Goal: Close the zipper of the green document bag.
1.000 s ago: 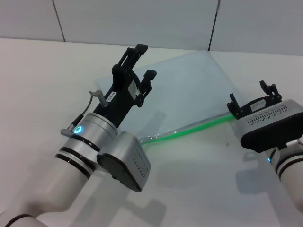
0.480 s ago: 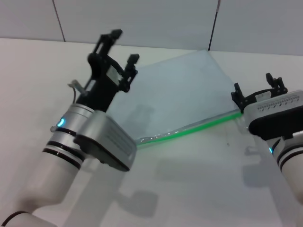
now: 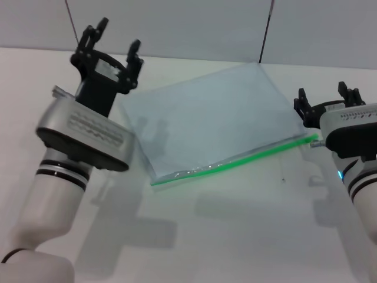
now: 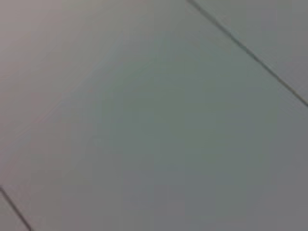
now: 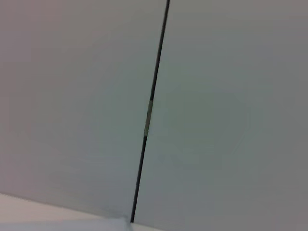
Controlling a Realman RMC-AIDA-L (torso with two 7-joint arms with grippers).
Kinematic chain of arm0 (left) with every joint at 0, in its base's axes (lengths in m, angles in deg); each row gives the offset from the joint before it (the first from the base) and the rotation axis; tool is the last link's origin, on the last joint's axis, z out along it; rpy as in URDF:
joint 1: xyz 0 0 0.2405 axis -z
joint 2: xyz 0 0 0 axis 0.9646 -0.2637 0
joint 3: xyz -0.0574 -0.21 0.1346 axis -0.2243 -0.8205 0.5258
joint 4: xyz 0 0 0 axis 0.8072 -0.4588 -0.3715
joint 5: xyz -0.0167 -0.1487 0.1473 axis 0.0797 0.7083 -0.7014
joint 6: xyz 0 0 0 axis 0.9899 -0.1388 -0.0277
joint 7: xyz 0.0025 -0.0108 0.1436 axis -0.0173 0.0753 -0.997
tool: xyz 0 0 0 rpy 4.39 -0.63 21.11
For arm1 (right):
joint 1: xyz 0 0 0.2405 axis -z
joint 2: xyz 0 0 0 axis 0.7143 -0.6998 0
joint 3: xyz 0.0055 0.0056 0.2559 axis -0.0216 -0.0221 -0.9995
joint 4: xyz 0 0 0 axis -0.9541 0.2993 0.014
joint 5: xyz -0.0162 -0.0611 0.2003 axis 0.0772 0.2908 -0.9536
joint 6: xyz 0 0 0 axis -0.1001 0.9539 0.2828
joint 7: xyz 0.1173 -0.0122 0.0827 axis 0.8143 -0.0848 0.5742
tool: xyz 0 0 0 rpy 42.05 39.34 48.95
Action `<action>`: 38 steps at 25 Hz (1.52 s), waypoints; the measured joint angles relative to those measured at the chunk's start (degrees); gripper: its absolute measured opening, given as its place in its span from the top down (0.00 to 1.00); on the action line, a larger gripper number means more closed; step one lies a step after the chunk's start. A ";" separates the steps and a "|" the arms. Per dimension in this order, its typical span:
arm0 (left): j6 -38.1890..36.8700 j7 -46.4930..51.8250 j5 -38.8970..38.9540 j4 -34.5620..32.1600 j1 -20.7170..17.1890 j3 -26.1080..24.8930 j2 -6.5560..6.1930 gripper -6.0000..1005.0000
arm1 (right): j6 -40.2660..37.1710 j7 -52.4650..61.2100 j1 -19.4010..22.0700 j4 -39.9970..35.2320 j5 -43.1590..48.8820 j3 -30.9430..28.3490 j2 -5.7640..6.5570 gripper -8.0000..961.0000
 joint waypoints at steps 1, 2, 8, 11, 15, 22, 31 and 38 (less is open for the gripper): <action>0.01 2.02 0.12 0.44 0.11 -0.20 -0.01 0.27 | -0.01 0.59 -0.20 0.17 0.00 0.00 0.02 0.14; 0.01 4.02 0.14 0.91 0.18 -0.36 -0.04 0.27 | -0.02 1.18 -0.39 0.37 0.00 0.00 0.04 0.14; 1.73 16.31 0.18 4.20 0.60 -0.42 -0.18 0.42 | 0.59 2.94 -1.11 0.65 0.06 -1.10 0.05 0.13; 3.59 19.38 0.20 5.70 0.59 -0.41 -0.12 0.41 | 1.75 4.31 -1.56 0.64 0.14 -1.17 -0.01 0.13; 4.38 23.25 0.29 7.18 0.60 -0.39 -0.13 0.40 | 2.39 6.42 -1.67 0.63 0.42 -1.21 -0.03 0.13; 4.62 26.81 1.61 8.30 0.58 -1.69 -0.22 0.40 | 4.04 9.22 -1.62 1.12 0.49 -0.80 0.05 0.13; 4.62 31.44 3.98 10.03 0.73 -2.49 -0.31 0.41 | 4.37 9.38 -1.60 1.70 0.08 -1.33 0.03 0.13; 4.30 31.50 3.99 10.68 0.82 -2.57 -0.33 0.41 | 4.37 9.81 -1.65 1.97 0.09 -1.39 -0.03 0.13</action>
